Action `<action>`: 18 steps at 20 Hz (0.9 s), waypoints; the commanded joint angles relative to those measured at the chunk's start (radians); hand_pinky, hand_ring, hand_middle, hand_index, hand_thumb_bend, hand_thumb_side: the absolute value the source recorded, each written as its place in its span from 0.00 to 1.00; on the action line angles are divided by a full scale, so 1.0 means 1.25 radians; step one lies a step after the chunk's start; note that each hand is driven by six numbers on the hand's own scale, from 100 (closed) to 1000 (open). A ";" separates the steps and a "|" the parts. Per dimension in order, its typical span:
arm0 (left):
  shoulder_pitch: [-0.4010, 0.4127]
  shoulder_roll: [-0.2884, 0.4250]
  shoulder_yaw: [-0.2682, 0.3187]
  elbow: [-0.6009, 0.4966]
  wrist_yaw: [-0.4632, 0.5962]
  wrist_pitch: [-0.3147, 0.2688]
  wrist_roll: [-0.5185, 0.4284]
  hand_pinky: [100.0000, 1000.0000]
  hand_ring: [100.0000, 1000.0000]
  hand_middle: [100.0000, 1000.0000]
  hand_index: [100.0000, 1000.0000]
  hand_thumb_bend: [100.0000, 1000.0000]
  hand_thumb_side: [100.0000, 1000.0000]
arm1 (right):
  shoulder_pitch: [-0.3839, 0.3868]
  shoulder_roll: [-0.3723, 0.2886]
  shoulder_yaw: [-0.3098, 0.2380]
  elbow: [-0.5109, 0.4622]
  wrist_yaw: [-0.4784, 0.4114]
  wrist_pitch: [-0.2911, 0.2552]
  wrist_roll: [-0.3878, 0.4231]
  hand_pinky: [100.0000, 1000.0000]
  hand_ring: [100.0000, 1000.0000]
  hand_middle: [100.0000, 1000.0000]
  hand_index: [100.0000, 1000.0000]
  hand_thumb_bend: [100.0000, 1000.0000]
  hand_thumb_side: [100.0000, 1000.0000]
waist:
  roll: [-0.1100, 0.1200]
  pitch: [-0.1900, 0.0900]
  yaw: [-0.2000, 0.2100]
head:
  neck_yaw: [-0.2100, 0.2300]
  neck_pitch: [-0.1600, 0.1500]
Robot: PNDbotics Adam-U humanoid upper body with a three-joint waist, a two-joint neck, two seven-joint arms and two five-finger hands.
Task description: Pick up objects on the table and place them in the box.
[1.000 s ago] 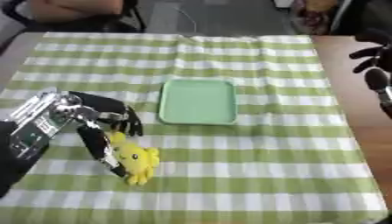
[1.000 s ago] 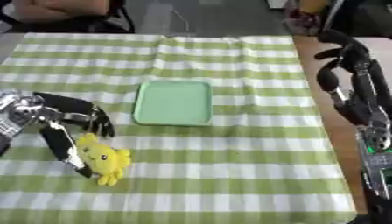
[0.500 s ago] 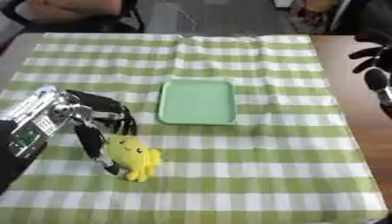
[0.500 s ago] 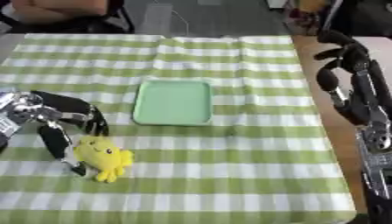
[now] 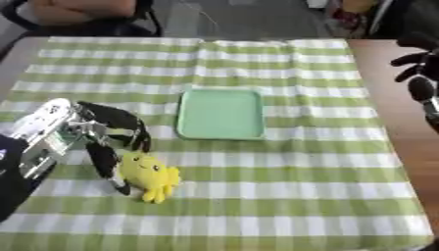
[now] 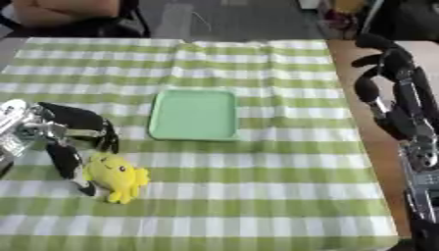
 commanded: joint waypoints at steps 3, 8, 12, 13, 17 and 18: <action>-0.019 0.001 0.009 -0.008 -0.002 -0.051 -0.018 0.59 0.54 0.56 0.75 0.88 0.37 | -0.012 -0.008 -0.003 -0.008 -0.002 -0.001 0.002 0.46 0.63 0.77 0.91 0.67 0.96 | 0.000 -0.008 0.000 | -0.002 -0.006; -0.025 -0.011 0.005 -0.006 0.003 -0.058 -0.003 0.59 0.53 0.56 0.74 0.87 0.39 | -0.013 -0.008 -0.003 -0.008 -0.002 -0.002 0.002 0.46 0.63 0.77 0.91 0.67 0.96 | -0.001 -0.008 -0.001 | -0.003 -0.007; -0.026 -0.017 0.003 -0.009 0.011 -0.061 0.008 0.58 0.52 0.54 0.72 0.86 0.39 | -0.013 -0.008 -0.003 -0.009 -0.002 -0.002 0.002 0.46 0.63 0.77 0.91 0.67 0.96 | -0.001 -0.008 -0.002 | -0.003 -0.007; -0.026 -0.019 0.002 -0.009 0.013 -0.063 0.011 0.58 0.52 0.54 0.72 0.86 0.40 | -0.013 -0.008 -0.003 -0.009 -0.002 -0.002 0.002 0.46 0.63 0.77 0.91 0.67 0.96 | -0.001 -0.007 -0.002 | -0.004 -0.006; -0.026 -0.023 0.001 -0.007 0.011 -0.064 0.017 0.58 0.51 0.53 0.71 0.83 0.39 | -0.013 -0.008 -0.004 -0.009 -0.002 -0.001 0.001 0.46 0.63 0.77 0.92 0.67 0.96 | -0.001 -0.007 -0.003 | -0.005 -0.006; -0.025 -0.024 0.001 -0.006 0.009 -0.065 0.018 0.58 0.51 0.53 0.71 0.83 0.39 | -0.013 -0.008 -0.004 -0.009 -0.003 -0.001 0.001 0.46 0.63 0.77 0.92 0.67 0.96 | -0.001 -0.007 -0.003 | -0.005 -0.005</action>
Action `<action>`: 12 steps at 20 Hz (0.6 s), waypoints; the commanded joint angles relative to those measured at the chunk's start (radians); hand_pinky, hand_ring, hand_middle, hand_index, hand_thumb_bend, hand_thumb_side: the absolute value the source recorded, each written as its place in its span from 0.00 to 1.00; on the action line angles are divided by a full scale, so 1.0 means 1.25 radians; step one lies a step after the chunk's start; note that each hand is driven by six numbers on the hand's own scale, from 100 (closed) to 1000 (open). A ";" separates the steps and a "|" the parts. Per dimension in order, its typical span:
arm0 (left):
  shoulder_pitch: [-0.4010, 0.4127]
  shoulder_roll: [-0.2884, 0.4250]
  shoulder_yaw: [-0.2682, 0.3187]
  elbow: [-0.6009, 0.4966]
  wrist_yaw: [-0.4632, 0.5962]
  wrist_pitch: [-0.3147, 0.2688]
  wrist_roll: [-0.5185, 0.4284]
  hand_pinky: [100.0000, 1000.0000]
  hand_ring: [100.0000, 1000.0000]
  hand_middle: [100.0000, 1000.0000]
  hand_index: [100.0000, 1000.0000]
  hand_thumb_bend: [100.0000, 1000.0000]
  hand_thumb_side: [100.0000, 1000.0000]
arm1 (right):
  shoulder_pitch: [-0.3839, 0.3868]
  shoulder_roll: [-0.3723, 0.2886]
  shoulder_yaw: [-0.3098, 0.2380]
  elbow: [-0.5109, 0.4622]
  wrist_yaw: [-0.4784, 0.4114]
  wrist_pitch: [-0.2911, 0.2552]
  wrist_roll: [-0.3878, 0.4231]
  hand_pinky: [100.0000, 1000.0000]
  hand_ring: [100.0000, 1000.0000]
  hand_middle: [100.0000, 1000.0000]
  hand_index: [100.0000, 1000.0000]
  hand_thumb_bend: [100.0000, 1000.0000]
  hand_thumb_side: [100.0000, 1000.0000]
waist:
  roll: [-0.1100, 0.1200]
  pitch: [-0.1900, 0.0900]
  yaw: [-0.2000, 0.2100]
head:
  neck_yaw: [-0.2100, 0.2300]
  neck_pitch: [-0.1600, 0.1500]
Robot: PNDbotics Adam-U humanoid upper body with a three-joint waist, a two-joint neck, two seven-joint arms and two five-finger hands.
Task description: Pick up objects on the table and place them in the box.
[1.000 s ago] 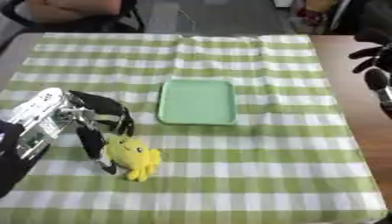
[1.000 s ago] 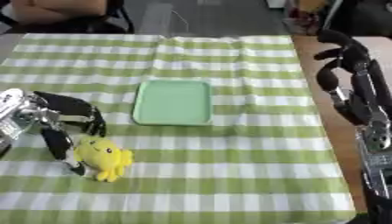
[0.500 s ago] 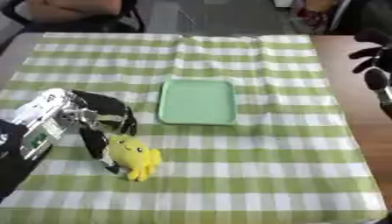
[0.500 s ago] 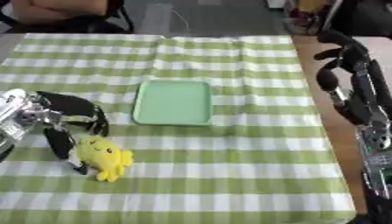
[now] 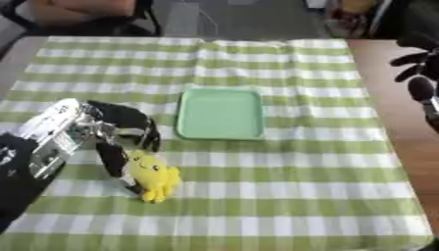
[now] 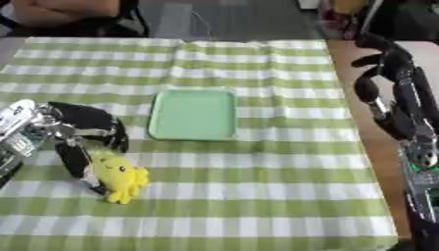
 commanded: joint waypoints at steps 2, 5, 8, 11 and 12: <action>-0.016 0.010 0.005 -0.005 -0.002 -0.028 -0.018 0.58 0.50 0.53 0.71 0.83 0.40 | -0.013 -0.008 -0.004 -0.009 -0.003 -0.001 0.001 0.46 0.63 0.77 0.92 0.67 0.96 | 0.001 -0.007 -0.001 | -0.004 -0.005; -0.016 0.009 0.005 -0.003 -0.004 -0.029 -0.016 0.58 0.50 0.53 0.71 0.82 0.40 | -0.013 -0.008 -0.005 -0.009 -0.003 -0.001 0.001 0.46 0.63 0.77 0.92 0.67 0.96 | 0.001 -0.007 0.000 | -0.003 -0.005; -0.018 0.008 0.004 -0.002 -0.005 -0.030 -0.017 0.58 0.50 0.53 0.71 0.82 0.40 | -0.013 -0.008 -0.005 -0.009 -0.003 -0.001 0.001 0.46 0.63 0.77 0.92 0.67 0.96 | 0.000 -0.007 0.001 | -0.003 -0.005; -0.017 0.007 0.003 0.003 -0.006 -0.030 -0.019 0.58 0.50 0.53 0.70 0.78 0.41 | -0.013 -0.008 -0.005 -0.009 -0.003 -0.001 0.001 0.46 0.63 0.77 0.92 0.67 0.96 | -0.001 -0.006 0.001 | -0.001 -0.004; -0.014 0.005 0.002 0.007 -0.005 -0.029 -0.020 0.58 0.50 0.53 0.70 0.79 0.41 | -0.013 -0.007 -0.005 -0.009 -0.004 -0.001 0.001 0.46 0.63 0.77 0.92 0.67 0.96 | -0.001 -0.006 0.001 | -0.001 -0.004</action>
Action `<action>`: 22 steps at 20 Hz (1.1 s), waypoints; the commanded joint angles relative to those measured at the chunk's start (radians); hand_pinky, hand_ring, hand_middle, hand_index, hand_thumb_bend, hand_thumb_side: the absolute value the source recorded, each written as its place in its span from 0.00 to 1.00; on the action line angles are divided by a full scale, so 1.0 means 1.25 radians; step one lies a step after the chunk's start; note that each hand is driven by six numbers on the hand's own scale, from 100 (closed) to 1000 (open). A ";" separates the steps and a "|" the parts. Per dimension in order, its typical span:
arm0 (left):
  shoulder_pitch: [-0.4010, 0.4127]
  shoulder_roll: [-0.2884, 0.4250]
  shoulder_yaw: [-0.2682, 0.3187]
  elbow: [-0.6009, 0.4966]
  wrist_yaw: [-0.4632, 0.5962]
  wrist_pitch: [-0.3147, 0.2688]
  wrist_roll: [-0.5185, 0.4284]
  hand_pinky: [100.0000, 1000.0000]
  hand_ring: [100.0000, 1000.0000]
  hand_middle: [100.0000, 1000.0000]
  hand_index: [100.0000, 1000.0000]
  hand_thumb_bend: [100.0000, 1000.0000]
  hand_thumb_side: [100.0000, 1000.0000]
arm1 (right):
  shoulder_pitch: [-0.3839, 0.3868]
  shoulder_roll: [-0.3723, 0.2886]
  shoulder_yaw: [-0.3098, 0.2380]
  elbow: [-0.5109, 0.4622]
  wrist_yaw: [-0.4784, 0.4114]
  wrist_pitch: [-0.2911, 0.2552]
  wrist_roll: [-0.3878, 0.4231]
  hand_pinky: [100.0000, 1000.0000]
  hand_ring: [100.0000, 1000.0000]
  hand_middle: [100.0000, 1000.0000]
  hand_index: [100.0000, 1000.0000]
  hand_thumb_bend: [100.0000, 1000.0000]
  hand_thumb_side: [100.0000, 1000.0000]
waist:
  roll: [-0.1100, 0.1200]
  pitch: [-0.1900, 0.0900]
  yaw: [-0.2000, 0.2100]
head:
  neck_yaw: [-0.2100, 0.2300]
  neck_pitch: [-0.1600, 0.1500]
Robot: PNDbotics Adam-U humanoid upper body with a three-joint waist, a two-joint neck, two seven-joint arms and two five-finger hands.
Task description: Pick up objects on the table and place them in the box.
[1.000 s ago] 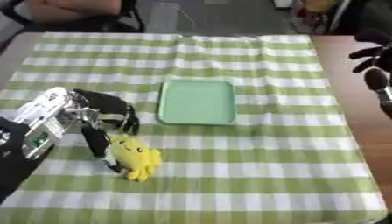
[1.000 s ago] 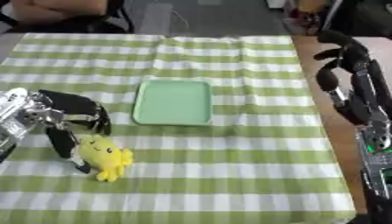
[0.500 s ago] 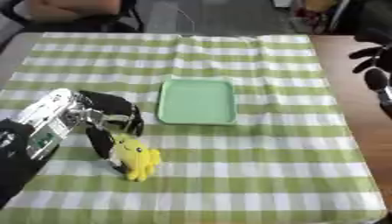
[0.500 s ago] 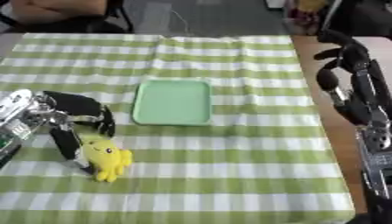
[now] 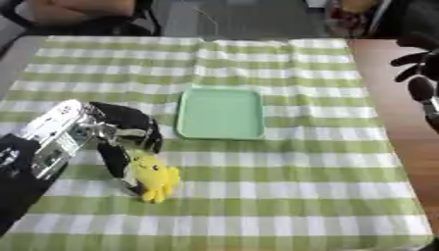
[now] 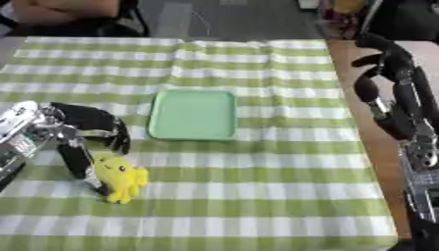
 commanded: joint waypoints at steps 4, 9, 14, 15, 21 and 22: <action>-0.011 0.003 0.002 0.012 -0.005 -0.025 -0.021 0.58 0.50 0.53 0.70 0.75 0.41 | -0.012 -0.008 -0.005 -0.008 -0.004 -0.002 0.001 0.46 0.63 0.77 0.92 0.67 0.96 | 0.000 -0.007 0.000 | 0.000 -0.003; -0.012 0.001 0.001 0.016 -0.009 -0.029 -0.020 0.58 0.50 0.52 0.70 0.76 0.41 | -0.012 -0.007 -0.005 -0.008 -0.004 -0.002 0.001 0.46 0.63 0.77 0.92 0.67 0.96 | 0.000 -0.008 0.000 | -0.001 -0.004; -0.013 -0.001 0.002 0.017 -0.010 -0.032 -0.018 0.57 0.49 0.52 0.69 0.77 0.41 | -0.012 -0.007 -0.005 -0.008 -0.005 -0.002 0.001 0.46 0.63 0.77 0.92 0.66 0.96 | 0.000 -0.007 0.000 | -0.001 -0.004; -0.013 -0.001 0.002 0.017 -0.009 -0.032 -0.018 0.57 0.49 0.51 0.68 0.78 0.41 | -0.012 -0.007 -0.005 -0.008 -0.005 -0.002 0.001 0.46 0.63 0.77 0.92 0.66 0.96 | 0.000 -0.007 -0.001 | -0.001 -0.004; -0.014 -0.002 0.003 0.015 -0.010 -0.036 -0.005 0.52 0.41 0.43 0.59 0.71 0.44 | -0.012 -0.007 -0.006 -0.009 -0.005 -0.002 0.000 0.46 0.63 0.77 0.92 0.66 0.96 | 0.000 -0.007 0.000 | -0.002 -0.004; -0.015 -0.003 0.004 0.013 -0.011 -0.037 0.001 0.51 0.38 0.41 0.56 0.67 0.46 | -0.012 -0.007 -0.006 -0.009 -0.005 -0.002 0.000 0.46 0.63 0.77 0.92 0.66 0.96 | 0.000 -0.007 0.000 | -0.002 -0.004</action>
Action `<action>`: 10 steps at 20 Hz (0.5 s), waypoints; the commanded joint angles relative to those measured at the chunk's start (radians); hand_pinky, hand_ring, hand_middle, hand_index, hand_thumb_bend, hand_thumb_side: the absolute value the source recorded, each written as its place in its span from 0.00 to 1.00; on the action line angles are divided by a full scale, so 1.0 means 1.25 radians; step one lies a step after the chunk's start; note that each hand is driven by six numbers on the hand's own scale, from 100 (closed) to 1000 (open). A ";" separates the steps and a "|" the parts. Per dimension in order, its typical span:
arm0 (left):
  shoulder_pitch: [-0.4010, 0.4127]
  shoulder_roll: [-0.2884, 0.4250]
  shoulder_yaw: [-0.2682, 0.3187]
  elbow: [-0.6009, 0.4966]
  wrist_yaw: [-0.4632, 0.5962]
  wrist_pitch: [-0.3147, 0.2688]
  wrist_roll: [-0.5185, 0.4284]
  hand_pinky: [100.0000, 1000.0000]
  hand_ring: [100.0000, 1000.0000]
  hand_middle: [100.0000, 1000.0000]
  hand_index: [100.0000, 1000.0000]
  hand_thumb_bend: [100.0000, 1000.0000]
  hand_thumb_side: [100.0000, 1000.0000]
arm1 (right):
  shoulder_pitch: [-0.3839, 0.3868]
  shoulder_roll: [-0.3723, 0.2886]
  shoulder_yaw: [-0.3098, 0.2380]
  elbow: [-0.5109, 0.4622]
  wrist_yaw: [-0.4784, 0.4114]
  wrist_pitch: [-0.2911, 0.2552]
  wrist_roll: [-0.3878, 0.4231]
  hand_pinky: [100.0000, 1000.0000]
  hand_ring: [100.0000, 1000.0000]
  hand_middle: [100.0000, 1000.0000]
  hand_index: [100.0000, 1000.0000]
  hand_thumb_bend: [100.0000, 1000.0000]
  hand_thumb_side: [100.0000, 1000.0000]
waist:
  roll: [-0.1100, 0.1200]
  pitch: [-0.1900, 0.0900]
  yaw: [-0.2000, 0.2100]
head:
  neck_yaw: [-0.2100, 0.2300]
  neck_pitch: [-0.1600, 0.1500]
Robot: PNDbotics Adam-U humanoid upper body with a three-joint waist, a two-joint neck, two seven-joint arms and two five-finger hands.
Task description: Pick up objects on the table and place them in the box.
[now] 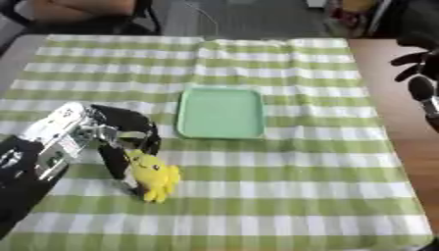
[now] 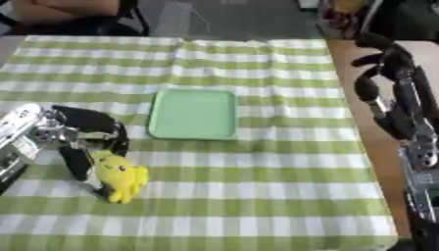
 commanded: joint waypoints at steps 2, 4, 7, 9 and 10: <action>-0.018 0.003 0.011 -0.014 -0.006 -0.025 0.013 0.42 0.27 0.32 0.45 0.40 0.57 | -0.012 -0.007 -0.006 -0.009 -0.005 -0.002 0.000 0.46 0.63 0.77 0.92 0.66 0.97 | 0.001 -0.007 0.000 | -0.003 -0.005; -0.021 0.000 0.013 -0.021 -0.012 -0.025 0.053 0.33 0.16 0.23 0.37 0.15 0.67 | -0.013 -0.007 -0.005 -0.009 -0.005 -0.002 0.000 0.46 0.63 0.77 0.92 0.66 0.97 | 0.000 -0.007 0.000 | -0.003 -0.005; -0.024 -0.003 0.010 -0.025 -0.033 -0.025 0.113 0.27 0.10 0.18 0.33 0.06 0.73 | -0.014 -0.006 -0.005 -0.009 -0.005 -0.002 -0.001 0.46 0.63 0.77 0.92 0.66 0.97 | -0.001 -0.006 -0.002 | -0.002 -0.006; -0.025 -0.005 0.010 -0.021 -0.047 -0.024 0.140 0.24 0.06 0.15 0.30 0.00 0.82 | -0.014 -0.006 -0.005 -0.009 -0.005 -0.002 -0.001 0.46 0.63 0.77 0.92 0.66 0.97 | -0.002 -0.006 -0.003 | -0.002 -0.005; -0.025 -0.006 0.009 -0.019 -0.053 -0.023 0.151 0.24 0.06 0.15 0.30 0.00 0.83 | -0.014 -0.006 -0.005 -0.009 -0.005 -0.002 -0.001 0.46 0.63 0.77 0.92 0.66 0.97 | -0.002 -0.006 -0.003 | -0.002 -0.005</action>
